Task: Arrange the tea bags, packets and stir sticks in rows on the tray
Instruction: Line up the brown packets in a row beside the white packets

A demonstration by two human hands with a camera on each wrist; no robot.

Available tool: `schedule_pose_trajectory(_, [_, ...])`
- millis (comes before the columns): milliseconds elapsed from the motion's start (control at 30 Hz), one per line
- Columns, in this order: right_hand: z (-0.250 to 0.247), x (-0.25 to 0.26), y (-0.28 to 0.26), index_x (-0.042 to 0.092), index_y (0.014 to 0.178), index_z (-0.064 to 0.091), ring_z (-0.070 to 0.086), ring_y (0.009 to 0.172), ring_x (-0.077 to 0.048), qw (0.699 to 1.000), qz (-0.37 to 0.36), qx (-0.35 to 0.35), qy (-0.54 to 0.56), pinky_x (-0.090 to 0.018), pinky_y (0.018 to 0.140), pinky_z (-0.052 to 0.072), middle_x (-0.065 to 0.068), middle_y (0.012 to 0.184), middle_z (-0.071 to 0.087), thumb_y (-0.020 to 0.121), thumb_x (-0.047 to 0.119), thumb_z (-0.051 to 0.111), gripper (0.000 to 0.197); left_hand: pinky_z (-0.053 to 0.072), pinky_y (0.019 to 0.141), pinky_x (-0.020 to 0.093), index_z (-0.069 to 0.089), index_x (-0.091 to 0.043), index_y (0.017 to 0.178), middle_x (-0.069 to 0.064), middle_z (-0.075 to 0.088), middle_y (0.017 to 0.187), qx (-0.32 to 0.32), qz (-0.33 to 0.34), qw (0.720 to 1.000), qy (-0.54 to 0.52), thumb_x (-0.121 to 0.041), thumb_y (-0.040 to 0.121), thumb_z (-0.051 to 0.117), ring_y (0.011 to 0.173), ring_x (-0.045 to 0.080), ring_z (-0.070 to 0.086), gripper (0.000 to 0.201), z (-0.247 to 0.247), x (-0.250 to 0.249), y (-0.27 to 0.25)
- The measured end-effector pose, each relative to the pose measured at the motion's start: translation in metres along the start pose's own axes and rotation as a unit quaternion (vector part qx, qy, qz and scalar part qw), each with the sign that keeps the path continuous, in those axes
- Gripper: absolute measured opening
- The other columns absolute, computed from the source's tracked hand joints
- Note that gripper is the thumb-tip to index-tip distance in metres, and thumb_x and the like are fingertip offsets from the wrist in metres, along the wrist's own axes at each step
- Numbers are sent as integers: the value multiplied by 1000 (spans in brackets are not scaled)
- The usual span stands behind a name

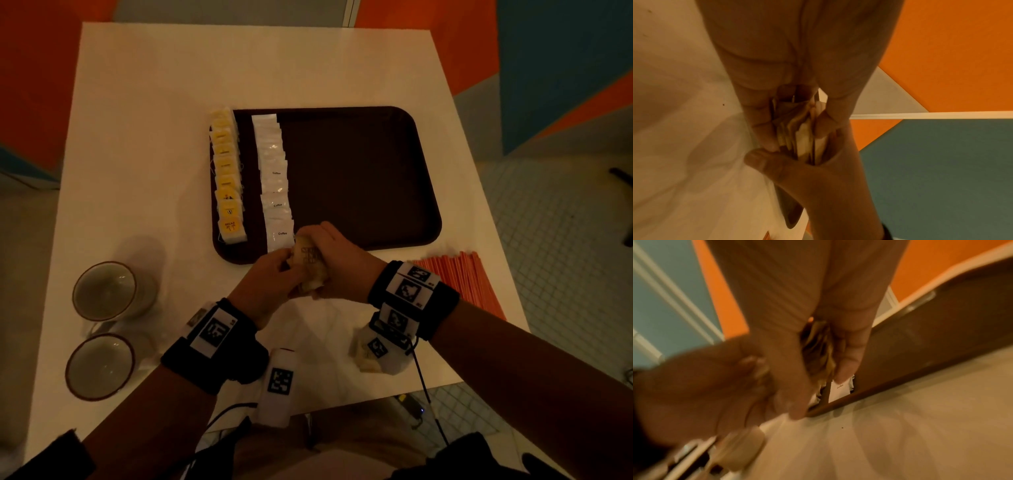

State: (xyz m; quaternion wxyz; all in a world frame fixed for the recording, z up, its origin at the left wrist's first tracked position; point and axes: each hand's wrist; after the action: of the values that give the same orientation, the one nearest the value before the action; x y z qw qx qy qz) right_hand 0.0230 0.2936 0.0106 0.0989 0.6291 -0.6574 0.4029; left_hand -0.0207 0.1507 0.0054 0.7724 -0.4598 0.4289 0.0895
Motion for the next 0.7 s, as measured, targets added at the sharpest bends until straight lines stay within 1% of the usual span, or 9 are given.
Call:
schedule_pose_trajectory(100, [-3, -2, -3, 18, 135, 28, 42, 114, -14, 996, -8, 19, 86, -24, 91, 47, -3, 131, 30, 73, 26, 74, 77, 58, 75, 28, 60, -11, 108, 8, 68, 105, 12, -13, 999, -48, -8, 85, 57, 94, 20, 67, 23, -7, 0, 0])
schedule_pose_trajectory(167, [-2, -2, -1, 18, 136, 31, 40, 116, -15, 990, -4, 9, 140, -18, 90, 44, -4, 133, 30, 87, 28, 58, 57, 57, 77, 26, 59, -11, 111, 8, 67, 108, 35, -13, 996, -82, -10, 86, 56, 96, 19, 67, 26, -13, 0, 1])
schedule_pose_trajectory(233, [0, -3, 2, 18, 138, 32, 38, 118, -14, 990, -8, 0, 139, -10, 86, 38, -5, 136, 30, 93, 25, 47, 47, 57, 81, 27, 56, -8, 117, 9, 66, 111, 67, -12, 990, -124, -9, 89, 49, 100, 20, 66, 29, -18, -1, 1])
schedule_pose_trajectory(333, [0, -5, 4, 21, 138, 33, 33, 120, -9, 991, -23, 6, 134, -6, 88, 35, -3, 139, 27, 94, 19, 45, 46, 56, 82, 26, 57, -6, 115, 9, 68, 109, 100, -9, 981, -167, -8, 92, 42, 98, 20, 67, 27, -27, -2, 2])
schedule_pose_trajectory(433, [-2, -7, 4, 27, 139, 33, 28, 126, -9, 989, -42, -3, 141, -12, 97, 34, 0, 142, 23, 94, 16, 46, 48, 56, 84, 25, 57, -7, 116, 10, 67, 110, 112, -5, 979, -171, -6, 93, 41, 99, 19, 66, 28, -33, -4, 5])
schedule_pose_trajectory(500, [-4, -9, 4, 29, 139, 33, 28, 128, -9, 987, -41, -19, 158, -12, 98, 35, 2, 141, 23, 93, 14, 48, 51, 55, 85, 24, 55, -7, 118, 8, 66, 110, 105, 4, 981, -161, -5, 92, 41, 98, 18, 66, 29, -32, -8, 9])
schedule_pose_trajectory(567, [-9, -12, 7, 29, 140, 30, 34, 124, -9, 978, -19, -50, 202, -14, 96, 42, 3, 136, 28, 91, 11, 51, 56, 56, 83, 23, 55, -7, 118, 5, 68, 107, 87, 17, 985, -145, -4, 92, 42, 96, 15, 67, 30, -28, -15, 17])
schedule_pose_trajectory(633, [-18, -16, 15, 25, 141, 25, 46, 120, -15, 954, 7, -87, 287, -26, 96, 49, 0, 133, 35, 88, 9, 55, 63, 56, 81, 22, 54, -8, 120, 5, 68, 110, 72, 37, 989, -123, -4, 91, 44, 99, 15, 66, 31, -23, -26, 29])
schedule_pose_trajectory(700, [-29, -24, 29, 21, 139, 26, 54, 112, -18, 930, 31, -134, 341, -33, 92, 52, -2, 126, 43, 86, 7, 58, 63, 56, 79, 21, 54, -7, 122, 6, 66, 115, 54, 56, 992, -96, -5, 91, 46, 103, 16, 65, 32, -18, -41, 46])
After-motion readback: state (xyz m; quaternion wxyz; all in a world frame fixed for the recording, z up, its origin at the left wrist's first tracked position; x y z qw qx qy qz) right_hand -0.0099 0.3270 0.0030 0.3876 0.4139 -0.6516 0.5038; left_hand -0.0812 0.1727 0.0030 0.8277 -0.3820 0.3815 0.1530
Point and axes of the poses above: each hand's wrist, its own y-axis towards the middle knuckle, its own z-axis out of the palm, x = y × z
